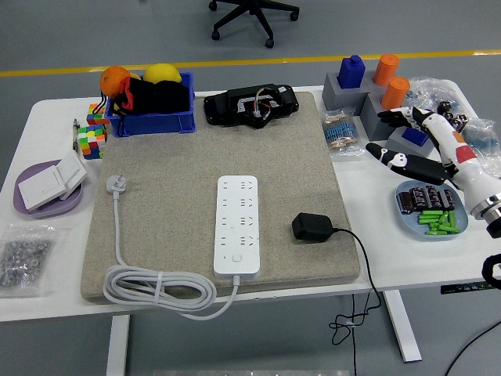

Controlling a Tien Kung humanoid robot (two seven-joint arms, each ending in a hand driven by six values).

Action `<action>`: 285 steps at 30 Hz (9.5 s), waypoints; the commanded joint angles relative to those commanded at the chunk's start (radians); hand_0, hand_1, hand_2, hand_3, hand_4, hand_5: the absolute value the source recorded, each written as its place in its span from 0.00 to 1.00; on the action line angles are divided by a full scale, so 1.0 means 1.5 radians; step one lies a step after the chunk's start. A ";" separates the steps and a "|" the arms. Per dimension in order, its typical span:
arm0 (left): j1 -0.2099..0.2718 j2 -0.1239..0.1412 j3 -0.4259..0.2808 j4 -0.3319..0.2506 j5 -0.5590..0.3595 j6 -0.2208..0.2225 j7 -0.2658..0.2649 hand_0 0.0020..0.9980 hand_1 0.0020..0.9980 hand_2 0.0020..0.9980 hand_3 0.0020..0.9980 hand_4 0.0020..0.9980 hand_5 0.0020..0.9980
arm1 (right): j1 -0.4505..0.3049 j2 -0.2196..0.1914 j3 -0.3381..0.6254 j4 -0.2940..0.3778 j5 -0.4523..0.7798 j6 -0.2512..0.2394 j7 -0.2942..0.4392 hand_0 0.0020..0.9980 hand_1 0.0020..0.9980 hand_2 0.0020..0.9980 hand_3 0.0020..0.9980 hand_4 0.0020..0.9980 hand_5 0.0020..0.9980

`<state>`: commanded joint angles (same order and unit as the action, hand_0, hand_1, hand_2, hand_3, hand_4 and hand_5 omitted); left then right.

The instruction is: Press the white button,pick up the black plug,place it near the board,insert it into the board

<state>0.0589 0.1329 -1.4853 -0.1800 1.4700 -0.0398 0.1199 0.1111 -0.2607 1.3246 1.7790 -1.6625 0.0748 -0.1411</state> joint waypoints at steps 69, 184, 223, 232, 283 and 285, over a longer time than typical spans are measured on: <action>-0.004 -0.010 0.001 0.000 -0.001 -0.001 0.005 0.81 0.78 0.73 0.78 0.59 0.53 | 0.132 0.049 -0.511 -0.180 -0.039 -0.161 -0.030 0.00 0.00 0.11 0.62 0.53 0.15; -0.001 -0.016 -0.002 0.000 0.004 -0.001 0.008 0.81 0.78 0.73 0.78 0.59 0.53 | 0.143 0.049 -0.356 -0.160 -0.045 -0.169 0.057 0.28 0.21 0.32 0.65 0.63 0.21; -0.005 -0.017 0.002 0.000 -0.001 -0.001 0.004 0.81 0.78 0.73 0.78 0.59 0.52 | 0.095 0.037 -0.237 -0.248 -0.081 -0.096 0.057 0.74 0.77 0.75 0.44 0.91 0.28; -0.005 -0.017 0.002 0.000 0.000 -0.002 0.005 0.81 0.78 0.73 0.78 0.59 0.53 | 0.087 0.033 -0.233 -0.268 -0.080 -0.094 0.055 0.70 0.75 0.72 0.46 0.90 0.25; -0.005 -0.017 0.004 0.000 -0.001 -0.001 0.004 0.81 0.78 0.73 0.78 0.59 0.53 | 0.072 0.018 -0.242 -0.264 -0.059 -0.071 0.033 0.58 0.67 0.62 0.46 0.88 0.15; -0.004 -0.017 0.005 0.000 -0.002 -0.001 0.004 0.81 0.78 0.73 0.78 0.59 0.53 | 0.071 0.017 -0.242 -0.261 -0.059 -0.071 0.032 0.58 0.67 0.62 0.46 0.88 0.15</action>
<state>0.0522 0.1072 -1.4785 -0.1800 1.4666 -0.0419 0.1258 0.2170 -0.2350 0.9620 1.3872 -1.7510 -0.0321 -0.0932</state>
